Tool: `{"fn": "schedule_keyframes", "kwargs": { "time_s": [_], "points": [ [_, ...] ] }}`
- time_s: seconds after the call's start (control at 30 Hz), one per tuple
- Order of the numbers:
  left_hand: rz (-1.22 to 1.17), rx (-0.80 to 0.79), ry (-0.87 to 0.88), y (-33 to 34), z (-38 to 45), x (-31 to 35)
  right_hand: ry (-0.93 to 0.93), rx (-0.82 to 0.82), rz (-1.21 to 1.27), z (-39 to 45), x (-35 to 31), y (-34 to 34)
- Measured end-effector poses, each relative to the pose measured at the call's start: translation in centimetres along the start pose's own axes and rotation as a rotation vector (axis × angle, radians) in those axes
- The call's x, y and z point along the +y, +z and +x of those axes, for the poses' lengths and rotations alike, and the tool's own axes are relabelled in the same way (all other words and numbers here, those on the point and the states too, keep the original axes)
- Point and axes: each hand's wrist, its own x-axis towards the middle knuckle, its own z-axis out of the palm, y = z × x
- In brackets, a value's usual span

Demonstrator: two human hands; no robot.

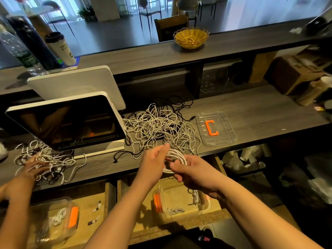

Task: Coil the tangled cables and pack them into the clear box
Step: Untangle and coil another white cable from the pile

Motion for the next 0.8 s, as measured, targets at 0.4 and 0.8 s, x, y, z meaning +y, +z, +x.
{"fn": "schedule_keyframes", "kwargs": {
  "time_s": [0.4,0.8],
  "points": [
    [0.022,-0.028,-0.046,-0.6,-0.2,0.0,-0.147,0.225,-0.294,0.4,-0.9,-3.4],
    [-0.029,0.436,-0.021,0.7,1.6,-0.5,-0.129,0.146,-0.757,1.2,0.7,0.3]
  ]
}}
